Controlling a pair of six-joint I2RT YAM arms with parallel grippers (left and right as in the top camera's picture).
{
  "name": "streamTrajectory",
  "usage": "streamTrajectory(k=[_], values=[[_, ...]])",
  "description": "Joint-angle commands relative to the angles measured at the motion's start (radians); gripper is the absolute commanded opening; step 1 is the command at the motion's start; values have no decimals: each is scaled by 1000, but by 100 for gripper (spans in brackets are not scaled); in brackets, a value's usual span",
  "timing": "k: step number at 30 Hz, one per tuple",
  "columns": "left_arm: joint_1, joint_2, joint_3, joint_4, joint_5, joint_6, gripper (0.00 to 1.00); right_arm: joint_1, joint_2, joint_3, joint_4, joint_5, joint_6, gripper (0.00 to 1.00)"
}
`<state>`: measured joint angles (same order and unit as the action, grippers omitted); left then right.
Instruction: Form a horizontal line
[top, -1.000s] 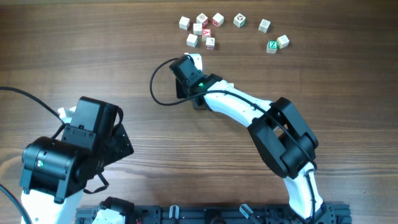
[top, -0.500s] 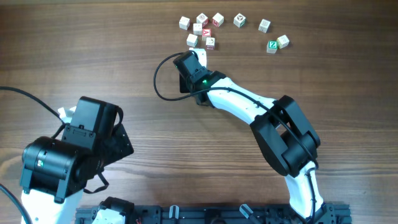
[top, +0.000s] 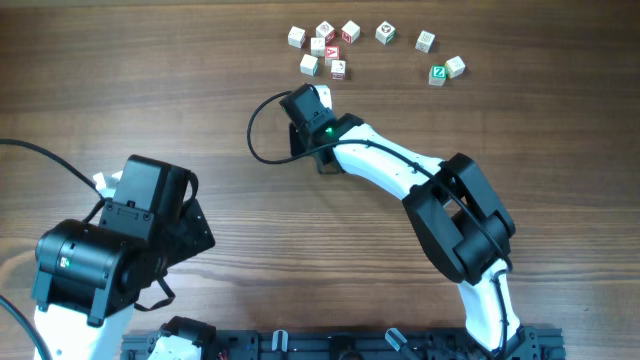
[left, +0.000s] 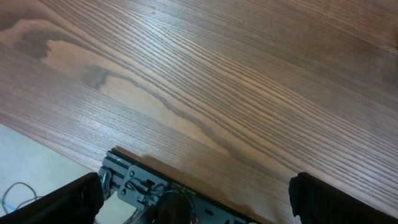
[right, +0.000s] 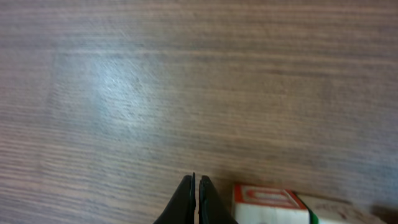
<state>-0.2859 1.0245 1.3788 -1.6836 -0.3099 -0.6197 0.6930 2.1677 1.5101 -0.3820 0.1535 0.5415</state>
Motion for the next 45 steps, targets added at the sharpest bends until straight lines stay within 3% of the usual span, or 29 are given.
streamTrajectory(k=[1, 6, 14, 16, 20, 30, 45], values=[[5, 3, -3, 0, -16, -18, 100, 0, -40, 27, 13, -13, -18, 5], [5, 3, -3, 0, -16, -17, 100, -30, -185, 30, -69, 84, 49, 5], [5, 3, -3, 0, -16, -17, 100, -299, -208, -67, -312, 100, 194, 5], [5, 3, -3, 0, -16, -17, 100, -304, -208, -150, -257, 96, 195, 4], [5, 3, -3, 0, -16, -18, 100, -302, -208, -388, 58, 89, 257, 4], [5, 3, -3, 0, -16, -17, 100, -307, -209, -388, 58, -102, 180, 4], [5, 3, -3, 0, -16, -18, 100, -307, -244, -385, 84, -186, 113, 4]])
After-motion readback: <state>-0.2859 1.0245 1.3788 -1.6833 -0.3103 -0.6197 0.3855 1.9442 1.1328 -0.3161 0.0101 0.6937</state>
